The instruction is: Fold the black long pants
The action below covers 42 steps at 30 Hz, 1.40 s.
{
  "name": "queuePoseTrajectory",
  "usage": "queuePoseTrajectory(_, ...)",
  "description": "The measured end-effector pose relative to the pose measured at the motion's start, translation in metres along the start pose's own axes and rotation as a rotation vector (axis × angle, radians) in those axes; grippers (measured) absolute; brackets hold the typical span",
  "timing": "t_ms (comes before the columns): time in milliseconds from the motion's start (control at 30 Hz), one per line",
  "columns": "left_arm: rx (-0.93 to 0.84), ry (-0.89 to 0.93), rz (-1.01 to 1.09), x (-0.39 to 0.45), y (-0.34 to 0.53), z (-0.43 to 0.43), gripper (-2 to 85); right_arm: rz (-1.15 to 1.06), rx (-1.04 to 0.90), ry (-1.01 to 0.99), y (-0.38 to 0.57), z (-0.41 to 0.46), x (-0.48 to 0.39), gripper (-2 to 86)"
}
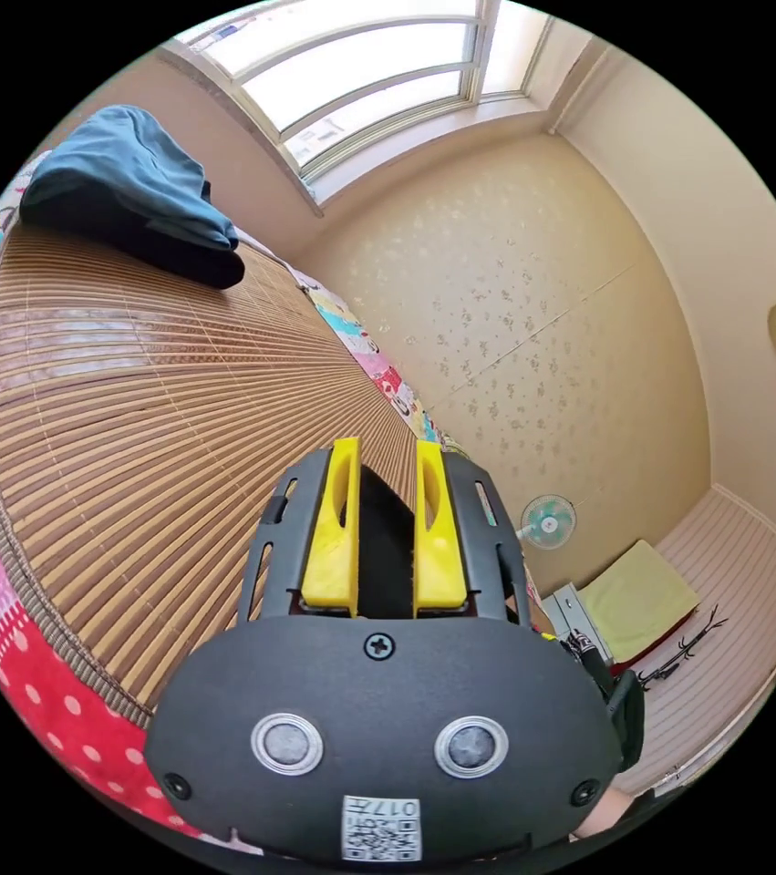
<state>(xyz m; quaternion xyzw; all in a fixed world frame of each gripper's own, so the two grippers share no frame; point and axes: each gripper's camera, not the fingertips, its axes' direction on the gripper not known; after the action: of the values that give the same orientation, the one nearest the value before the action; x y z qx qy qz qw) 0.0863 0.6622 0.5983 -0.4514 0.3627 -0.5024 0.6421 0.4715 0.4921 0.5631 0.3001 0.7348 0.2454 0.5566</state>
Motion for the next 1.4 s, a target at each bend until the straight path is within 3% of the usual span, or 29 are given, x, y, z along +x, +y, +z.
queuePoseTrajectory(233,-0.104,0.036,-0.028,-0.016,0.007,0.04,10.0,0.023,-0.033,-0.045,0.012,0.023,0.018,8.8)
queuePoseTrajectory(367,-0.089,-0.056,0.073,0.004,0.017,0.041,10.0,-0.007,-0.098,-0.014,0.017,0.044,0.017,7.7)
queuePoseTrajectory(633,-0.114,-0.075,0.051,0.014,0.057,-0.072,13.9,0.057,-0.168,-0.028,0.028,0.072,0.041,6.2)
queuePoseTrajectory(833,-0.326,-0.149,-0.086,-0.034,0.116,-0.099,16.2,0.023,-0.139,-0.041,0.044,0.078,0.043,5.8)
queuePoseTrajectory(1067,-0.392,-0.133,-0.196,-0.067,0.149,-0.085,9.4,0.057,-0.124,-0.088,0.062,0.087,0.059,5.7)
queuePoseTrajectory(1233,-0.367,-0.103,-0.139,-0.066,0.157,-0.086,6.3,0.045,-0.126,-0.101,0.073,0.095,0.059,5.9)
queuePoseTrajectory(1400,-0.331,-0.084,-0.011,-0.04,0.16,-0.086,5.6,-0.103,-0.197,0.04,0.073,0.097,0.006,4.8)
